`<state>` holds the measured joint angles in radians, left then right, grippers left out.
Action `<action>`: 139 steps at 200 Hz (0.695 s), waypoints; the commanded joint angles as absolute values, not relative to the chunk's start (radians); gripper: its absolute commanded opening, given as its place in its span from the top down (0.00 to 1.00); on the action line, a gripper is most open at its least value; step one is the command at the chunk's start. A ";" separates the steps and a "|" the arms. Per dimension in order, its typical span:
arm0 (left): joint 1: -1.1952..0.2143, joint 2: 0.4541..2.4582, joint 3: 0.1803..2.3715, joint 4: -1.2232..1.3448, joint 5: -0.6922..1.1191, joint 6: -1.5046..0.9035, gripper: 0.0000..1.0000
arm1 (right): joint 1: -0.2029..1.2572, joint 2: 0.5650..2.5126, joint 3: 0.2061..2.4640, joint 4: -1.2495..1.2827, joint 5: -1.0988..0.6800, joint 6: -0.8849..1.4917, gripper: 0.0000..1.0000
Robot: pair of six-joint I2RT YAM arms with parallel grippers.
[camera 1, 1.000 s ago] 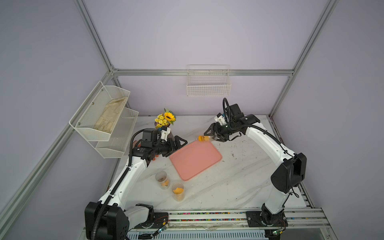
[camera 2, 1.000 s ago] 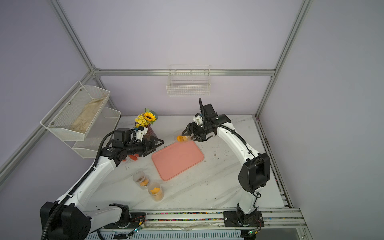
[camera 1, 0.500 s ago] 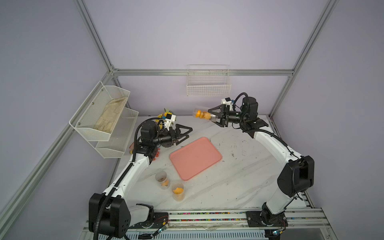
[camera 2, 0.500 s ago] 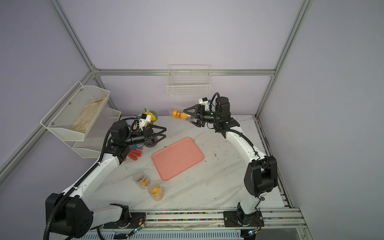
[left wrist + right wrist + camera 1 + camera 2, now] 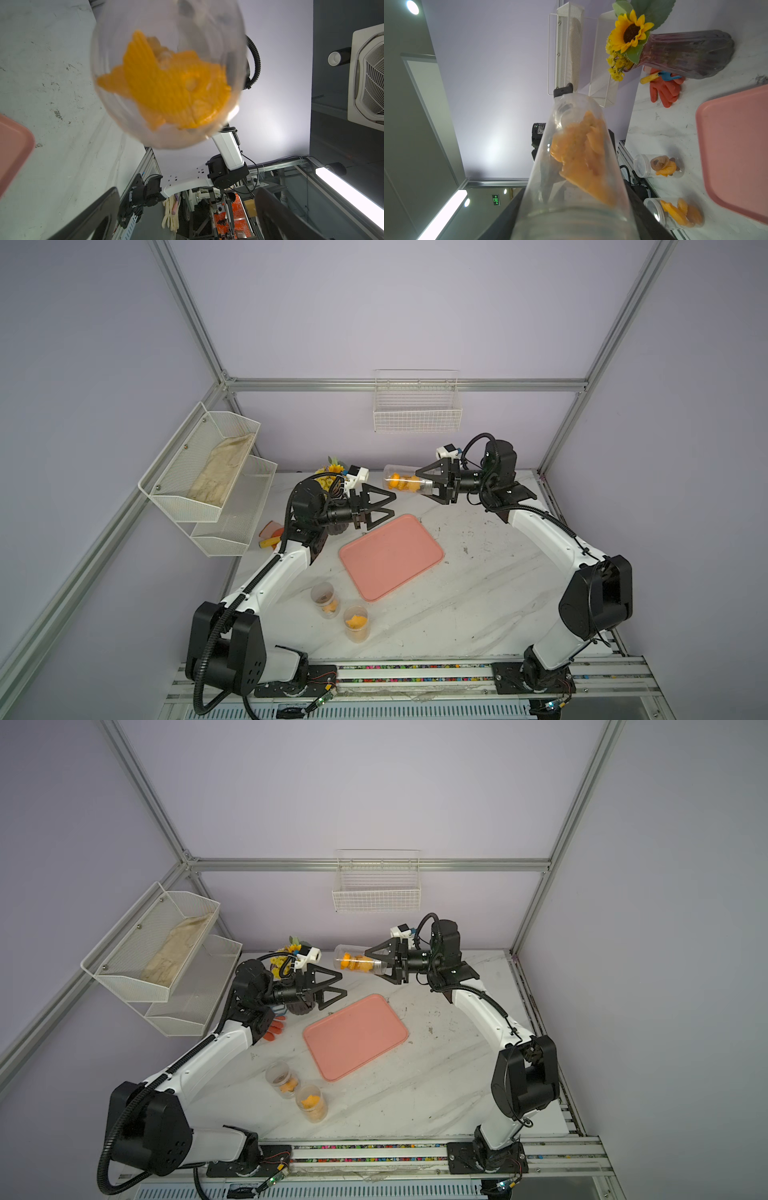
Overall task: Pour the cookies out of the jar
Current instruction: Pick up the jar from the center of the board.
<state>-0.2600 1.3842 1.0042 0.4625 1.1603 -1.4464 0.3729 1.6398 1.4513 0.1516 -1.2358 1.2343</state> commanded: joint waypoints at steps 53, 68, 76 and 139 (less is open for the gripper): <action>-0.283 1.398 1.122 0.535 1.201 -1.527 0.00 | 0.433 1.513 1.358 0.085 -1.309 1.179 0.41; -0.290 1.399 1.127 0.541 1.206 -1.533 0.00 | 0.436 1.502 1.346 0.038 -1.316 1.141 0.42; -0.295 1.399 1.128 0.545 1.209 -1.538 0.00 | 0.437 1.496 1.340 0.027 -1.317 1.132 0.42; -0.324 1.384 1.123 0.541 1.226 -1.551 0.00 | 0.451 1.474 1.305 -0.030 -1.334 1.078 0.43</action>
<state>-0.3233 1.4128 1.0172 0.5083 1.2053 -1.5349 0.4446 1.5192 1.3197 -0.0051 -1.3014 1.1160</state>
